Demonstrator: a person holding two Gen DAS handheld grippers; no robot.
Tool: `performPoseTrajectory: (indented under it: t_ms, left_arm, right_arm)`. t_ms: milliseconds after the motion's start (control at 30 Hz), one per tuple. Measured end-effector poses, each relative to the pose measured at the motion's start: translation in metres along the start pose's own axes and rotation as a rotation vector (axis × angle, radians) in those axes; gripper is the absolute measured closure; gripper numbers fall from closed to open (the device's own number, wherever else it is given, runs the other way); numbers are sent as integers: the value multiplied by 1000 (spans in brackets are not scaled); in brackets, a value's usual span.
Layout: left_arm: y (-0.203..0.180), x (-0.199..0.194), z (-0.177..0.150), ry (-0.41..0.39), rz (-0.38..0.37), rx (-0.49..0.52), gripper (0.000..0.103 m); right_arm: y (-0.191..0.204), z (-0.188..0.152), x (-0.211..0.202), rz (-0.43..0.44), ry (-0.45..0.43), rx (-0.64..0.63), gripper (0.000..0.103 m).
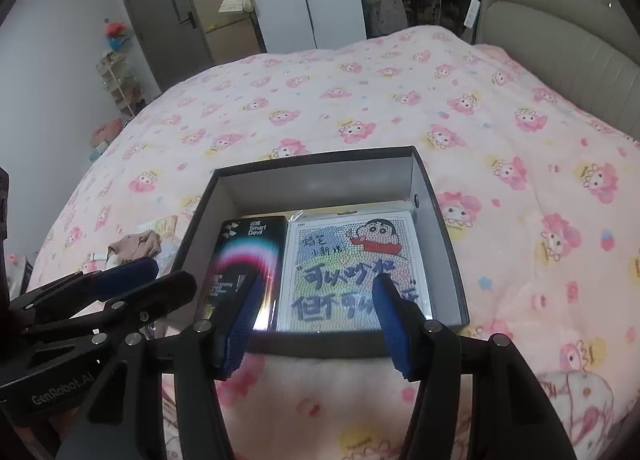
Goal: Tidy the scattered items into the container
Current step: 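Lift both grippers out and move them toward the cream tube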
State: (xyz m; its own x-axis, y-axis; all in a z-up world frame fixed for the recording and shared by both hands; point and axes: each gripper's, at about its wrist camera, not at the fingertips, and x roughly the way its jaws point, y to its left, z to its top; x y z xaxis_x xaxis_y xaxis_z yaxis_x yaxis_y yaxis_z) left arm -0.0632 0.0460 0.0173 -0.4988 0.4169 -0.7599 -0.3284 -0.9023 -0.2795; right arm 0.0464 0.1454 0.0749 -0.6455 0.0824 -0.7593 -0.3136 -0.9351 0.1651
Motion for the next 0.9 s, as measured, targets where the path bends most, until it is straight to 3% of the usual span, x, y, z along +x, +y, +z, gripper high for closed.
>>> performPoseTrajectory:
  t_ms: [400, 900]
  left_arm:
    - [40, -41, -30, -21, 14, -47, 52]
    - [133, -67, -70, -19, 115, -196, 53]
  right_arm:
    - [57, -24, -16, 3, -10, -64, 49]
    - [151, -39, 18, 70, 82, -197, 51]
